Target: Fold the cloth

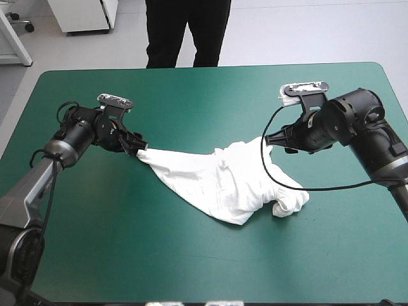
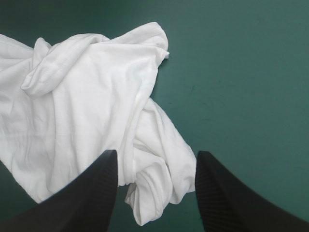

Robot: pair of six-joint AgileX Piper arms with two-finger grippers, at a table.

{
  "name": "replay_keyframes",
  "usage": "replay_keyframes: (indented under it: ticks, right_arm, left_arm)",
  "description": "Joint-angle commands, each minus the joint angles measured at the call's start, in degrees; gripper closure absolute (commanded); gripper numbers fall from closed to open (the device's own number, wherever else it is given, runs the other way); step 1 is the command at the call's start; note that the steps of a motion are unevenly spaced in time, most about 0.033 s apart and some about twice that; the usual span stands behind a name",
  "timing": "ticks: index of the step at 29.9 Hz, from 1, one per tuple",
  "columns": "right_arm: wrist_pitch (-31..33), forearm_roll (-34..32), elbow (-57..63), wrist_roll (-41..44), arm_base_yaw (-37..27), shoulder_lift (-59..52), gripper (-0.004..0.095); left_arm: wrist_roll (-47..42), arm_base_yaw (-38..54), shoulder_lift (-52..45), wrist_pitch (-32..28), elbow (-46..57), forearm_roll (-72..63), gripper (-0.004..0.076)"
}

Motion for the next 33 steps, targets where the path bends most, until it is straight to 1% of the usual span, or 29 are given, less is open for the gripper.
replay_keyframes:
  ticks: [1, 5, 12, 15, 17, 19, 22, 23, 27, 29, 31, 33]
  right_arm:
    - [-1.6, 0.7, -1.8, -0.4, -0.4, -2.1, 0.0446]
    - [-1.1, 1.3, -1.8, -0.4, -0.4, -2.1, 0.0445]
    - [-0.7, 1.1, -1.8, -0.4, -0.4, -2.1, 0.0446]
    - [-0.7, 1.1, -1.8, -0.4, -0.4, -2.1, 0.0446]
    - [-0.7, 1.1, -1.8, -0.4, -0.4, -2.1, 0.0446]
    - [-0.6, 1.1, -1.8, -0.4, -0.4, -2.1, 0.0446]
    - [0.9, 1.7, -1.8, -0.4, -0.4, -2.1, 0.045]
    - [1.2, 2.0, -1.6, -0.4, -0.4, -2.1, 0.045]
    - [1.2, 5.3, 0.9, 0.4, -0.4, -2.7, 0.0449]
    - [1.2, 5.7, 3.4, 2.0, -0.4, -3.0, 0.044]
    - [1.2, 5.7, 6.3, 2.2, -0.4, -3.5, 0.0393]
    - [1.2, 5.6, 9.3, 2.2, -0.4, -3.5, 0.0322]
  left_arm:
    - [0.0, 0.0, 2.3, -2.2, -5.9, -1.2, 0.0162]
    - [-0.3, 0.0, 6.9, -1.7, -9.2, -1.2, 0.0162]
    - [-0.9, 0.0, 12.9, 0.2, -9.4, -2.2, 0.0162]
    - [-0.8, 0.0, 14.8, -0.1, -9.4, -4.7, 0.0171]
    - [0.0, 0.0, 15.7, -0.1, -9.4, -6.3, 0.0221]
    - [0.0, 0.0, 16.2, 0.2, -9.4, -6.5, 0.0372]
    - [1.9, 0.0, 16.2, 0.8, -9.4, -6.5, 0.0739]
    - [2.6, 0.0, 16.2, 1.1, -9.4, -6.1, 0.0722]
    - [2.6, 0.0, 16.2, 1.5, -9.4, -6.0, 0.0733]
    - [2.6, 0.0, 16.2, 1.5, -9.4, -6.0, 0.0733]
    - [2.6, 0.0, 16.2, 1.6, -9.4, -6.0, 0.0733]
    - [2.6, 0.0, 16.2, 1.6, -9.4, -6.0, 0.0733]
